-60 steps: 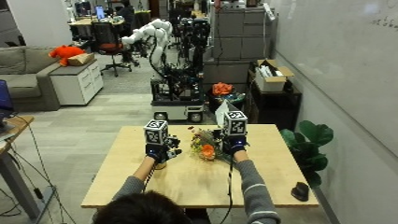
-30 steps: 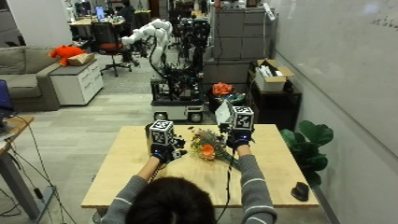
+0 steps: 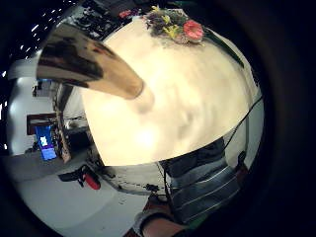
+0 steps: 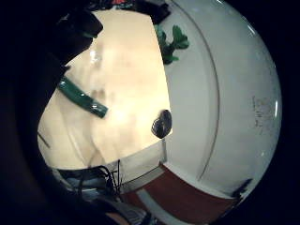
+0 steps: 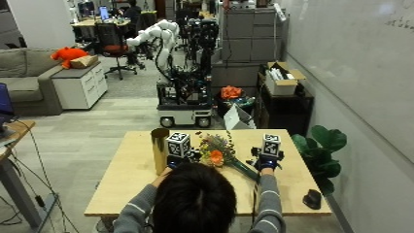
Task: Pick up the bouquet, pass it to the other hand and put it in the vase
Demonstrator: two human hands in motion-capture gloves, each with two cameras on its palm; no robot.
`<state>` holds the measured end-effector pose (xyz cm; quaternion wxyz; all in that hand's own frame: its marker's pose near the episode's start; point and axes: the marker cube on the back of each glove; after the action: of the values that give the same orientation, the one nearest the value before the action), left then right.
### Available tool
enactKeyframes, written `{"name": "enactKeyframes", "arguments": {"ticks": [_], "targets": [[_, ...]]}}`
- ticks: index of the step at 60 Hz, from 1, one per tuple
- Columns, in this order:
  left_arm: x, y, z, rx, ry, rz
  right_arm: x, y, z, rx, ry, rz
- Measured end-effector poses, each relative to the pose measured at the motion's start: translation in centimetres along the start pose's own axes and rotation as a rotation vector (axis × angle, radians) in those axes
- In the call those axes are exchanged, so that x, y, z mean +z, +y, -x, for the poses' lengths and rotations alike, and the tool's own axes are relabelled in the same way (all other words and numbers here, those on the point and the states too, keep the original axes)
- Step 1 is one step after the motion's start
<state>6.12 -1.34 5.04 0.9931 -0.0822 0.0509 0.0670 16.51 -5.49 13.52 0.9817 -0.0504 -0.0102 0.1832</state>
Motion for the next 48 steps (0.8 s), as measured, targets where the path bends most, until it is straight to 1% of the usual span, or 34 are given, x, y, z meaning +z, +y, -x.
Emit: {"name": "enactKeyframes", "arguments": {"ticks": [2, 4, 6, 9, 11, 14, 16, 18, 21, 23, 24, 25, 27, 28, 30, 32, 33, 35, 36, 39, 42, 44, 46, 47, 48], "targets": [[0.9, -1.5, 0.6, 0.021, -0.015, -0.021, 1.7, -1.0, -0.4, 0.040, -0.022, -0.062], [1.2, -1.8, 0.7, 0.004, -0.057, -0.039, 3.4, -1.9, -0.9, 0.047, -0.049, -0.066], [1.5, -1.2, 0.1, -0.014, -0.051, 0.009, 5.1, -2.2, -1.2, 0.047, -0.063, -0.036], [2.2, -1.3, -0.6, 0.027, -0.009, 0.051, 7.5, -2.4, -1.5, 0.041, -0.061, 0.021], [2.5, -1.9, -0.3, 0.030, -0.029, 0.038, 8.9, -2.9, -1.7, 0.030, -0.058, 0.018], [2.9, -3.3, 1.0, -0.022, -0.112, -0.029, 10.4, -3.4, -1.8, 0.015, -0.084, -0.007], [3.1, -3.9, 1.2, -0.013, -0.113, -0.047, 11.0, -3.4, -1.6, -0.007, -0.137, -0.031], [3.4, -4.1, 1.3, -0.006, -0.096, -0.026, 11.2, -3.3, -1.0, -0.072, -0.216, -0.071], [3.7, -3.9, 1.6, -0.047, -0.094, 0.020, 11.1, -3.3, 0.7, -0.260, -0.331, -0.133], [3.7, -3.9, 1.4, -0.029, -0.073, 0.019, 10.9, -3.5, 1.8, -0.369, -0.363, -0.159], [3.8, -4.0, 1.2, -0.009, -0.057, 0.014, 10.8, -3.6, 2.1, -0.387, -0.353, -0.169], [3.8, -4.1, 1.1, 0.007, -0.044, 0.008, 10.6, -3.7, 2.2, -0.372, -0.323, -0.180], [3.8, -4.4, 1.2, 0.025, -0.034, -0.011, 10.3, -4.0, 1.9, -0.288, -0.230, -0.222], [3.8, -4.7, 1.3, 0.031, -0.036, -0.027, 10.0, -4.2, 1.6, -0.246, -0.180, -0.263], [3.7, -5.0, 1.4, 0.038, -0.040, -0.046, 8.8, -5.2, 0.9, -0.153, -0.063, -0.397], [3.5, -4.3, 1.3, 0.025, -0.020, -0.001, 7.6, -5.9, -0.2, -0.033, 0.068, -0.521], [3.5, -3.7, 1.1, 0.015, 0.001, 0.045, 7.2, -5.9, -0.3, 0.003, 0.106, -0.539], [3.4, -2.6, 1.0, -0.010, 0.033, 0.127, 6.9, -5.4, 0.4, 0.000, 0.103, -0.527], [3.2, -2.3, 1.1, -0.023, 0.031, 0.136, 6.8, -5.3, 1.1, -0.019, 0.079, -0.526], [2.7, -2.3, 1.8, -0.039, -0.007, 0.082, 6.0, -4.9, 2.4, -0.034, 0.022, -0.551], [2.5, -2.0, 2.2, -0.055, 0.013, 0.094, 5.1, -5.1, 2.0, 0.032, 0.048, -0.615], [2.0, -1.8, 2.6, -0.115, 0.003, 0.084, 4.4, -5.3, 1.2, 0.098, 0.081, -0.663], [1.6, -1.4, 3.0, -0.194, 0.000, 0.103, 3.5, -5.1, 1.2, 0.132, 0.046, -0.713], [1.4, -1.2, 3.1, -0.213, 0.008, 0.120, 3.2, -5.0, 1.5, 0.137, 0.007, -0.727], [1.2, -1.1, 3.2, -0.213, 0.017, 0.125, 2.9, -4.7, 1.7, 0.141, -0.032, -0.731]]}}
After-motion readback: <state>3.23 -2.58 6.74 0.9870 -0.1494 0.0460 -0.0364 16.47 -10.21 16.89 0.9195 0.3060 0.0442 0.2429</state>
